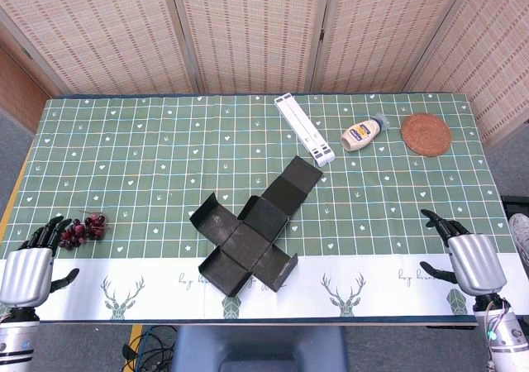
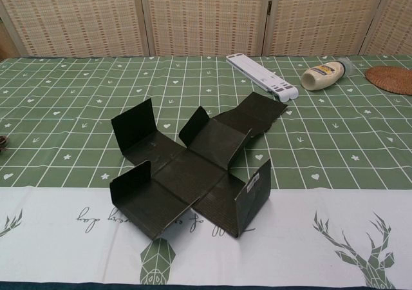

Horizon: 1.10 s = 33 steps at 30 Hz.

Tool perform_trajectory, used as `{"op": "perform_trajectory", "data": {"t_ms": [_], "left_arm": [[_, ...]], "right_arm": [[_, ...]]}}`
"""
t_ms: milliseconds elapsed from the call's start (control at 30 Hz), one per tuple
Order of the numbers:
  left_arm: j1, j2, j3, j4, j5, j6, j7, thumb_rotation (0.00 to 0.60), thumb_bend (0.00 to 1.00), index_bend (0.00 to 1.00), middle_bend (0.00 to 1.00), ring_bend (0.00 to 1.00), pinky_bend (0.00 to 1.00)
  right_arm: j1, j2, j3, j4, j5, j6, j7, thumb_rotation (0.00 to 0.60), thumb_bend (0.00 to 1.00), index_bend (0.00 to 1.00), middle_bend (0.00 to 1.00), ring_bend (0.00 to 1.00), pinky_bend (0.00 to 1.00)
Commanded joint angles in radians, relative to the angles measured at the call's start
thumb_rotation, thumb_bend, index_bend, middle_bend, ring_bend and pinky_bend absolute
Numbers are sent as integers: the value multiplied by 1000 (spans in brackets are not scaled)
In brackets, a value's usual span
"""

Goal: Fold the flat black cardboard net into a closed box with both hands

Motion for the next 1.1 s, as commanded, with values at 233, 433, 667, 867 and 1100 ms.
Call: {"op": "perform_trajectory", "data": {"t_ms": [233,433,667,867,1100], "left_arm": [[5,4,-11,-4,8,-7,-8,600,63,164,167,220,453],[12,5,-15,-7,12,-8,-16,600,63,164,167,217,453],[30,8,-15,-6,3,-6,-27,600,64,160,163,212,451],[42,14,-18,-5,-8,-8,-32,600,64,158,156,209,443],[52,20,-20,-5,-18,-13,-36,600,63,158,148,206,437]], "right_arm": [[73,34,24,-36,11,-135,-65,600,102,140,298,507,837],[262,66,99,-80,90,-410,-163,600,102,9,200,724,998],[504,-17,180,14,243,-717,-265,600,103,0,128,753,1000],[681,-159,198,188,359,-890,-334,600,87,0,103,753,1000],[814,-309,168,399,385,-997,-375,600,53,0,83,753,1000]]}}
